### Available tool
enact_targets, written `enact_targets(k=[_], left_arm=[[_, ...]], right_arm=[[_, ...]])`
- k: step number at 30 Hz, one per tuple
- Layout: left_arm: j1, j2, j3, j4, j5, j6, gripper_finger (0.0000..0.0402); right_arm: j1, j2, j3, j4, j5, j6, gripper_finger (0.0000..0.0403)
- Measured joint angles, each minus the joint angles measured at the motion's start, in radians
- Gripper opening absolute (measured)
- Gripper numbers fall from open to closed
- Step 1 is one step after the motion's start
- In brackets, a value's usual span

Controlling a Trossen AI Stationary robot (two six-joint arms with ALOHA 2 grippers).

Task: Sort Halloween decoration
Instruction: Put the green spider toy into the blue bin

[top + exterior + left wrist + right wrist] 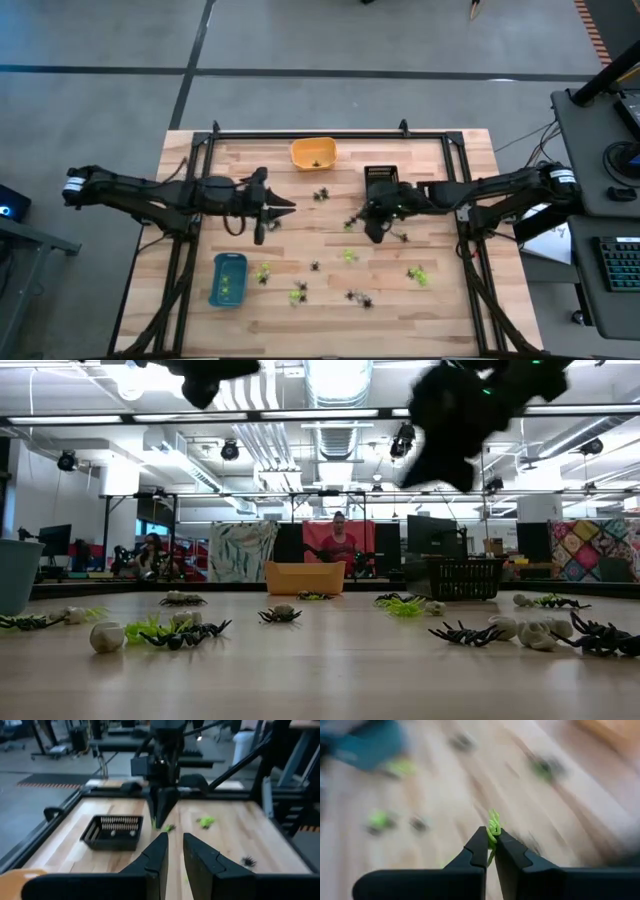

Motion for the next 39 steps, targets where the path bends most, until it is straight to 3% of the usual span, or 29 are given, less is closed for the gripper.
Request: enact_targets(k=[4,8,12,17,23,39], left_arm=[[-0.023,-0.069,-0.006,0.001,0.000,-0.020,0.0043],[-0.029,-0.132,-0.012,0.000,0.000,-0.037,0.0043],[-0.029,-0.194,-0.013,0.001,-0.001,-0.045,0.0043],[-0.029,-0.275,-0.014,-0.014,-0.001,-0.046,0.0043],[-0.029,-0.374,-0.014,-0.081,-0.001,-0.068,0.0043],[-0.029,-0.485,-0.061,-0.110,-0.002,-0.094,0.0043]], right_arm=[[0.000,0.127,0.035,0.298,-0.082,-0.173,0.0013],[0.000,0.297,0.160,0.398,-0.087,-0.322,0.0013],[0.000,0.476,0.342,0.400,-0.094,-0.415,0.0013],[0.000,0.674,0.549,0.400,-0.233,-0.458,0.0013],[0.000,0.864,0.750,0.400,-0.271,-0.481,0.0013],[0.000,1.104,1.017,0.396,-0.300,-0.501,0.0012]])
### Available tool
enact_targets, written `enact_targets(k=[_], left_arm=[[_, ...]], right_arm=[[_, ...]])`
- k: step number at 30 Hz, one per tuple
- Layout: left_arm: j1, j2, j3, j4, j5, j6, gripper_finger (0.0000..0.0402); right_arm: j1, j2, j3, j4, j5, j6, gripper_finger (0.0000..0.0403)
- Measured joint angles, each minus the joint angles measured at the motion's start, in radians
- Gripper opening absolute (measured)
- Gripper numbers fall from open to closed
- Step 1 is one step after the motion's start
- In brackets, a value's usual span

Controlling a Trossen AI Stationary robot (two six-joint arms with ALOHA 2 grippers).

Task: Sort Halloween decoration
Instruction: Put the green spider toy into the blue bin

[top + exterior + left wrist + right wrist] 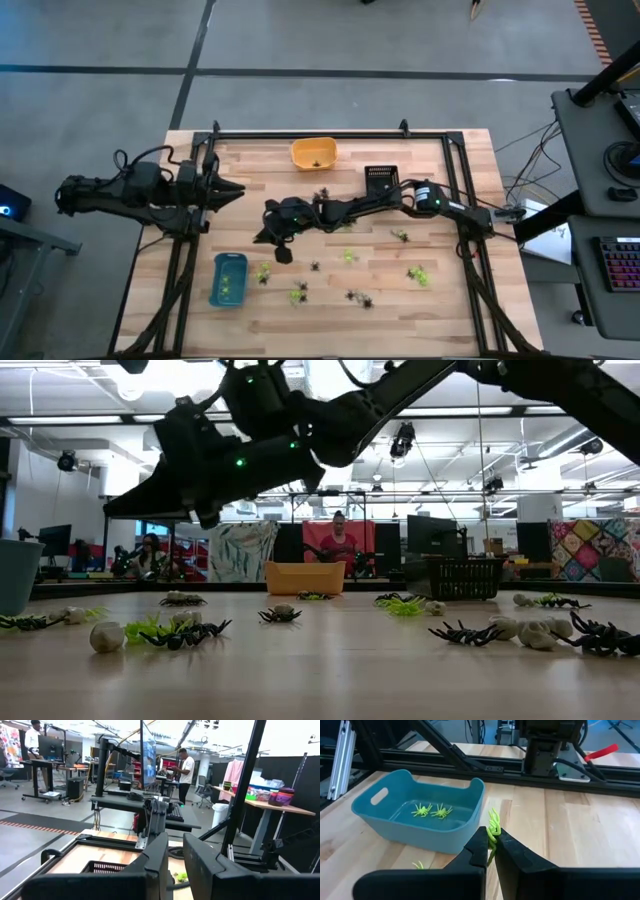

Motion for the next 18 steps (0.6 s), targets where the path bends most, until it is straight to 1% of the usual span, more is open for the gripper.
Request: enact_targets(k=[9,18], left_arm=[[0.000,-0.002,0.000,-0.004,0.000,0.000,0.0043],[0.000,0.001,0.000,-0.008,0.000,0.008,0.0043]], right_arm=[[0.006,0.055,0.053,0.005,0.000,0.001,0.0012],[0.014,0.054,0.043,0.010,0.003,-0.004,0.0012]])
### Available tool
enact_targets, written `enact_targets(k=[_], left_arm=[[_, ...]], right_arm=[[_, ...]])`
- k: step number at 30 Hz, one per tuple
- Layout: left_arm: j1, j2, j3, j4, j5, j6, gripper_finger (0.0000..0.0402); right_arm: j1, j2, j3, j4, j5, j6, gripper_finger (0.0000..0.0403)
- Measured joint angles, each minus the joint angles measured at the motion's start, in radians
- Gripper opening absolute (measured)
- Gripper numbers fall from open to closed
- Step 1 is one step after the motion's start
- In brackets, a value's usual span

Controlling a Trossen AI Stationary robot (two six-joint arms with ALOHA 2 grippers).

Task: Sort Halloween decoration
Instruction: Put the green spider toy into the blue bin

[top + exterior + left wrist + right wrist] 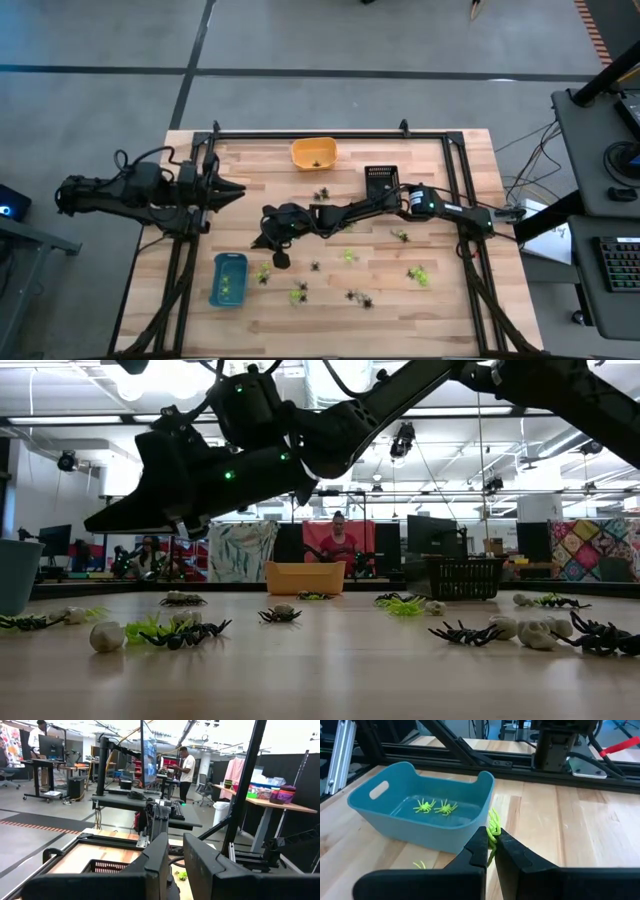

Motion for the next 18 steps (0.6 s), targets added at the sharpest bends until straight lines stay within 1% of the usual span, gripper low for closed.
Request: enact_targets(k=[6,11,18], left_arm=[[0.000,0.012,-0.003,0.000,-0.003,0.017,0.0043],[0.000,0.025,-0.003,0.000,-0.033,0.018,0.0043],[0.000,0.041,-0.004,0.000,-0.033,0.019,0.0043]], right_arm=[[0.000,0.000,-0.004,-0.006,0.000,0.005,0.0012],[0.000,0.000,-0.004,-0.006,0.000,0.005,0.0012],[0.000,0.000,-0.004,-0.028,0.000,0.005,0.0012]])
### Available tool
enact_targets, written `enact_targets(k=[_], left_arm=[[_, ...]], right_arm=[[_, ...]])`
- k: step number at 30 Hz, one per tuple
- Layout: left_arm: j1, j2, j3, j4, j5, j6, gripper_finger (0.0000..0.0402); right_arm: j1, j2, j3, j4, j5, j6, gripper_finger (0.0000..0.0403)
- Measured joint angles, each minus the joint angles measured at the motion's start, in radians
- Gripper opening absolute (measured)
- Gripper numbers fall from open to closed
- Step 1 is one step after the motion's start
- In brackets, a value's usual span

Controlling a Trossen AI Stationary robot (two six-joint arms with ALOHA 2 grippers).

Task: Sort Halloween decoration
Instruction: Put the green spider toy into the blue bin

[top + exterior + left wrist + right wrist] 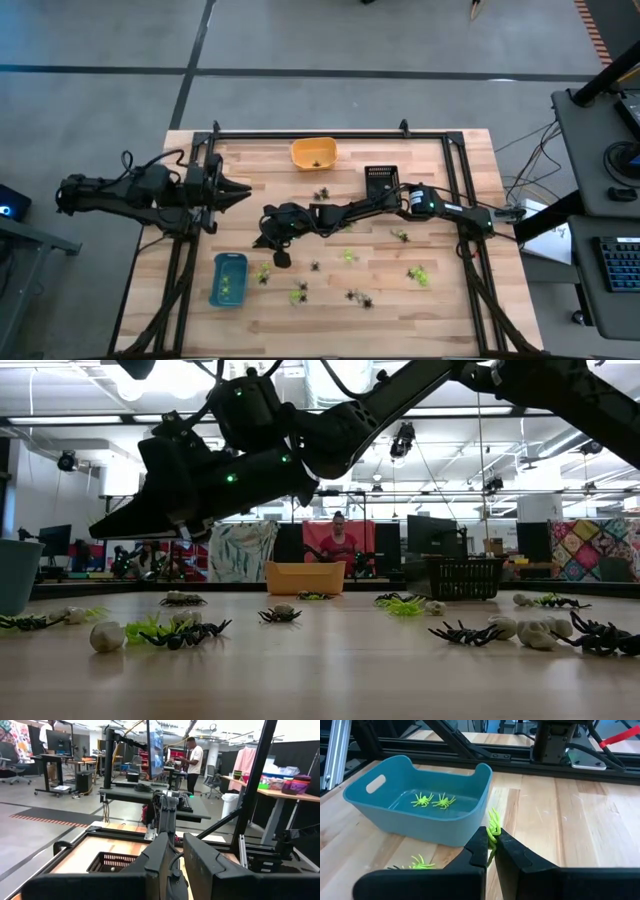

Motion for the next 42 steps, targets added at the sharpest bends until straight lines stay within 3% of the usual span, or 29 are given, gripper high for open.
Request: enact_targets(k=[8,13,21,30,35,42], left_arm=[[0.000,0.006,0.000,0.000,-0.001,0.000,0.0043],[0.000,0.008,0.000,0.000,-0.023,0.011,0.0043],[0.000,0.008,0.000,0.001,-0.071,0.027,0.0043],[0.000,0.008,0.000,0.000,-0.070,0.019,0.0043],[0.001,0.008,0.000,0.000,-0.069,0.019,0.0043],[0.000,0.008,0.000,-0.002,-0.069,0.019,0.0043]], right_arm=[[0.000,-0.001,0.033,-0.001,0.006,-0.021,0.0012],[0.012,0.003,0.085,0.042,-0.056,-0.038,0.0012],[0.063,0.105,0.185,0.126,-0.083,-0.068,0.0012],[0.055,0.225,0.328,0.123,-0.081,0.024,0.0012],[0.056,0.231,0.335,0.127,-0.080,0.040,0.0013],[0.056,0.230,0.337,0.086,-0.071,0.040,0.0065]])
